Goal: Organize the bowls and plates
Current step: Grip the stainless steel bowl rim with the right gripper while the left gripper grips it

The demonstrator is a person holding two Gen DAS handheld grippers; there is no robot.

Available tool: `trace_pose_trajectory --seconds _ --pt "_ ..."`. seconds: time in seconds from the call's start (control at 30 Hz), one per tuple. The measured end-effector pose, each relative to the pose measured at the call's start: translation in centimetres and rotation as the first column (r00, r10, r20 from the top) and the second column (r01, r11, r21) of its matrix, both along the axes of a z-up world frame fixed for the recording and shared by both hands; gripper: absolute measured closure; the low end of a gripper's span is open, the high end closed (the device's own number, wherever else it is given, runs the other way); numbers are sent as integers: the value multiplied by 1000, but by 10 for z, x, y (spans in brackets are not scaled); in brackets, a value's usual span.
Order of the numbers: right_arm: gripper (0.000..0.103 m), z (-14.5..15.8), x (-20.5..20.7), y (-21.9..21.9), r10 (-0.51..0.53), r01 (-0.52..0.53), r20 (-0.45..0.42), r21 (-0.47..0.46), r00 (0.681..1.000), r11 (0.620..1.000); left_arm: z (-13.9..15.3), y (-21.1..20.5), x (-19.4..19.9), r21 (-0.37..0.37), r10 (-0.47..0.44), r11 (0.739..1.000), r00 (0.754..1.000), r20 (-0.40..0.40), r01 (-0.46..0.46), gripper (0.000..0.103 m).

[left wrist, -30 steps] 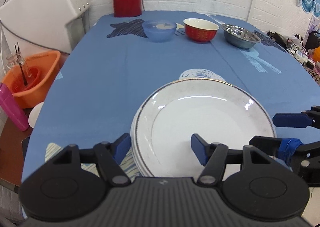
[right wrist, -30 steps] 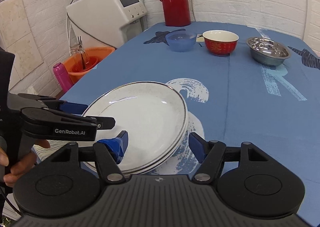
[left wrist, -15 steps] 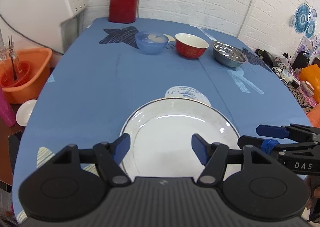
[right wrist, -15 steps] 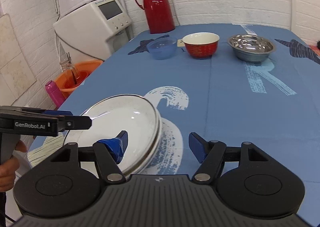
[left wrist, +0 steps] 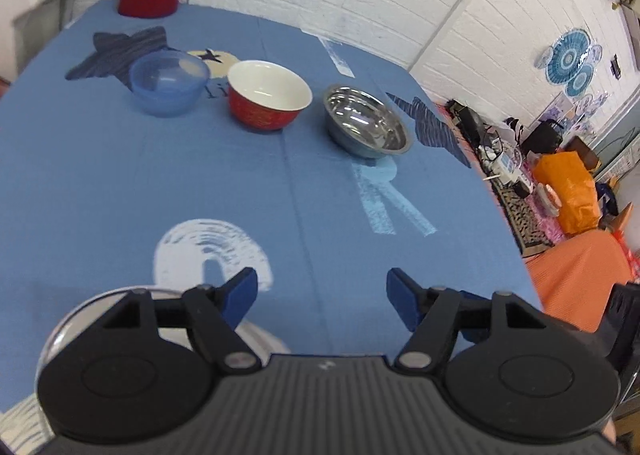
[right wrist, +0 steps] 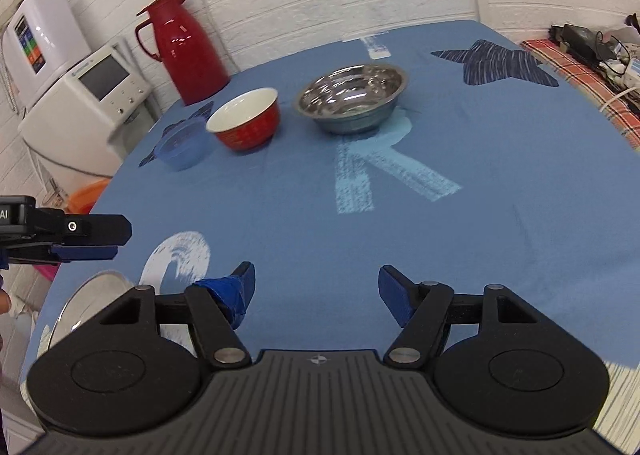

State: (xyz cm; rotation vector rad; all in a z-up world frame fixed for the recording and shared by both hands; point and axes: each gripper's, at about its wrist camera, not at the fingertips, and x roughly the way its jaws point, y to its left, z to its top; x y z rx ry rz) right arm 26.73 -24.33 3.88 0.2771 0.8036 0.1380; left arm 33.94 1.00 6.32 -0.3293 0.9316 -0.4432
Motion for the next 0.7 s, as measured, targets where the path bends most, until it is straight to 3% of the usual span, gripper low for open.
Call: trace_pose_trajectory --seconds 0.13,0.27,0.5,0.63,0.7 --pt "48 5 52 -33 -37 37 1 -14 999 999 -1 -38 60 -81 44 996 998 -37 -46 34" --pt "48 10 114 -57 -69 69 25 -25 997 997 -11 -69 114 -116 115 986 991 -68 -122 34" --pt "48 -7 212 -64 -36 38 12 -137 999 990 -45 -99 175 -83 228 966 959 -170 -245 34" --pt "48 -26 245 -57 -12 0 -67 -167 998 986 -55 -111 190 -35 251 965 955 -156 -259 33" --pt "50 -30 251 -53 5 -18 -65 -193 998 981 -59 -112 199 -21 266 962 950 -164 -273 33"
